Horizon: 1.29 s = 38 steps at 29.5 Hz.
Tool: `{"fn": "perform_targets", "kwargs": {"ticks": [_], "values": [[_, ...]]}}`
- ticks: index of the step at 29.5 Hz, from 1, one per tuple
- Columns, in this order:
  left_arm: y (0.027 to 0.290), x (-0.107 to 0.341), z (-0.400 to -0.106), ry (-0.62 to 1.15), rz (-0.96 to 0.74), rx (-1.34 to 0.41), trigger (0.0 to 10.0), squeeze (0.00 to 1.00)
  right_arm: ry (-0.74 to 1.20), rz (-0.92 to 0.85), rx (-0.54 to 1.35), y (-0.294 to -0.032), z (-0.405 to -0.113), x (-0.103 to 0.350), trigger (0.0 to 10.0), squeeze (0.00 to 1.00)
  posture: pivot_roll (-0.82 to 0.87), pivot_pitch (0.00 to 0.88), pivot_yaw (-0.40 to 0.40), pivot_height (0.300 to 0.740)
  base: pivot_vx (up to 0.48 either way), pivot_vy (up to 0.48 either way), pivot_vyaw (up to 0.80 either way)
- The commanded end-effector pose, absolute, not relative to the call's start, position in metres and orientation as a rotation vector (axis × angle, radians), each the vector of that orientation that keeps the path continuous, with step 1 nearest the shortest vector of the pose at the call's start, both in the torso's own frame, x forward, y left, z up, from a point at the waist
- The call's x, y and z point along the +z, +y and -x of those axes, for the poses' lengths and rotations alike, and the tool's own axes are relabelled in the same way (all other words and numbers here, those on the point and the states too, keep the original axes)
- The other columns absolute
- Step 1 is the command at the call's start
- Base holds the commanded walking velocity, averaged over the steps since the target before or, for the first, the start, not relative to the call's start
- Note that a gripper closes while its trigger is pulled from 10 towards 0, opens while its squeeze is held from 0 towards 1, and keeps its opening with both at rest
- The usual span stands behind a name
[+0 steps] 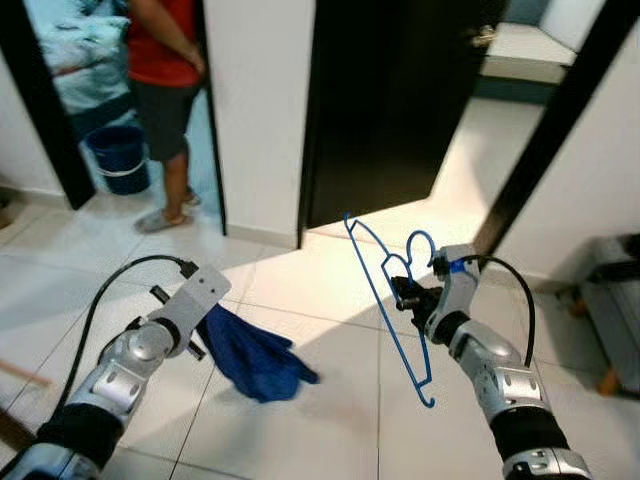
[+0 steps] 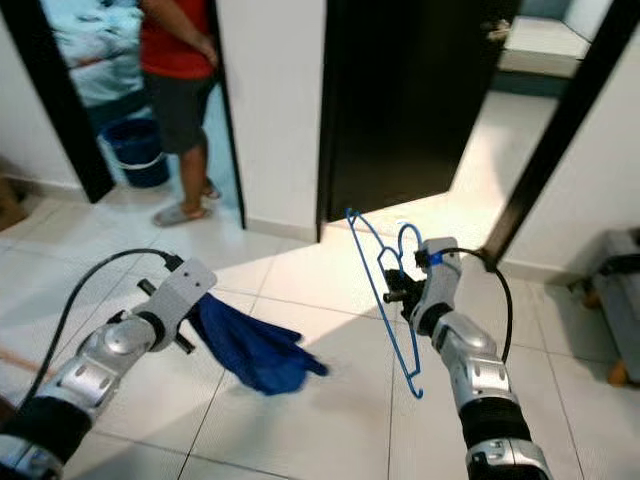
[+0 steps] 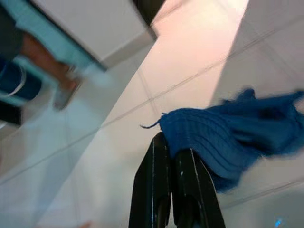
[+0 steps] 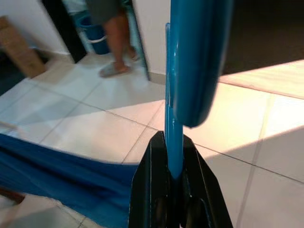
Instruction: Hang hanger
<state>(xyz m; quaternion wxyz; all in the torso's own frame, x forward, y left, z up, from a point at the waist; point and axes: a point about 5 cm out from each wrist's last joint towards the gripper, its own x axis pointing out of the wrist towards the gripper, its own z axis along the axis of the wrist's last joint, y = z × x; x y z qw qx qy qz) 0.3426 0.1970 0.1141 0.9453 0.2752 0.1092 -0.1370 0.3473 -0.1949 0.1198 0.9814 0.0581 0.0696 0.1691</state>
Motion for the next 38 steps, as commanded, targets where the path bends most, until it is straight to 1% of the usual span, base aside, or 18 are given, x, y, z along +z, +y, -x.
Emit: {"fn": "perform_targets", "kwargs": {"ticks": [1,5,8,9,10,12,13,15,19,21,22,23,26,27,29,34,36,38], "values": [[0.199,0.117,-0.345,0.209,-0.517,-0.277,10.0,0.0,0.145,-0.119,0.308,-0.203,-0.347,0.118,10.0,0.0,-0.01,0.04,-0.046,0.74,0.0,0.0,-0.8],[0.199,0.114,-0.346,0.222,-0.476,-0.269,10.0,0.0,0.15,-0.1,0.289,-0.208,-0.347,0.118,10.0,0.0,-0.01,0.011,-0.04,0.74,0.0,0.0,-0.8],[0.197,0.115,-0.348,0.198,-0.491,-0.249,10.0,0.0,0.164,0.013,0.235,-0.223,-0.347,0.124,10.0,0.0,-0.02,0.0,-0.029,0.74,0.0,0.0,-0.8],[0.197,0.115,-0.348,0.198,-0.491,-0.249,10.0,0.0,0.164,0.013,0.235,-0.223,-0.347,0.124,10.0,0.0,-0.02,0.0,-0.029,0.74,0.0,0.0,-0.8],[0.195,0.117,-0.349,0.184,-0.473,-0.248,10.0,0.0,0.161,0.047,0.223,-0.229,-0.345,0.129,10.0,0.0,-0.03,0.0,-0.02,0.74,0.0,0.0,-0.8],[0.188,0.125,-0.351,0.139,-0.428,-0.252,10.0,0.0,0.125,0.046,0.173,-0.245,-0.341,0.146,10.0,0.0,-0.05,0.0,-0.009,0.74,0.0,0.0,-0.8],[0.188,0.125,-0.351,0.139,-0.428,-0.252,10.0,0.0,0.125,0.046,0.173,-0.245,-0.341,0.146,10.0,0.0,-0.05,0.0,-0.009,0.74,0.0,0.0,-0.8],[0.177,0.139,-0.354,0.08,-0.393,-0.277,10.0,0.0,0.086,0.059,0.125,-0.257,-0.336,0.165,10.0,0.0,-0.08,0.0,0.003,0.74,0.0,0.0,-0.8],[0.169,0.15,-0.356,0.037,-0.389,-0.306,10.0,0.0,0.048,0.065,0.111,-0.259,-0.333,0.18,10.0,0.0,-0.08,0.0,0.003,0.74,0.0,0.0,-0.8],[0.162,0.163,-0.358,-0.008,-0.416,-0.315,10.0,0.0,0.016,0.048,0.146,-0.245,-0.335,0.189,10.0,0.0,-0.07,0.0,-0.001,0.74,0.0,0.0,-0.8],[0.162,0.163,-0.358,-0.008,-0.416,-0.315,10.0,0.0,0.016,0.048,0.146,-0.245,-0.335,0.189,10.0,0.0,-0.07,0.0,-0.001,0.74,0.0,0.0,-0.8],[0.16,0.171,-0.36,-0.036,-0.435,-0.304,10.0,0.0,0.012,0.042,0.19,-0.229,-0.338,0.187,10.0,0.0,-0.06,0.0,-0.001,0.74,0.0,0.0,-0.8],[0.161,0.177,-0.363,-0.054,-0.439,-0.285,10.0,0.0,0.021,0.018,0.244,-0.205,-0.34,0.178,10.0,0.0,-0.04,0.0,0.004,0.74,0.0,0.0,-0.8],[0.161,0.177,-0.363,-0.054,-0.439,-0.285,10.0,0.0,0.021,0.018,0.244,-0.205,-0.34,0.178,10.0,0.0,-0.04,0.0,0.004,0.74,0.0,0.0,-0.8],[0.161,0.18,-0.365,-0.06,-0.437,-0.278,10.0,0.0,0.045,0.016,0.272,-0.192,-0.339,0.167,10.0,0.0,-0.03,0.0,0.009,0.74,0.0,0.0,-0.8],[0.163,0.183,-0.367,-0.059,-0.451,-0.26,10.0,0.0,0.073,0.021,0.3,-0.182,-0.336,0.158,10.0,0.0,-0.02,0.0,0.017,0.74,0.0,0.0,-0.8],[0.166,0.184,-0.368,-0.053,-0.446,-0.227,10.0,0.0,0.095,0.044,0.319,-0.177,-0.334,0.151,10.0,0.0,-0.02,0.0,0.022,0.74,0.0,0.0,-0.8],[0.178,0.183,-0.372,-0.025,-0.471,-0.136,10.0,0.0,0.145,0.119,0.347,-0.176,-0.325,0.141,10.0,0.0,-0.04,0.0,0.035,0.74,0.0,0.0,-0.8]]}}
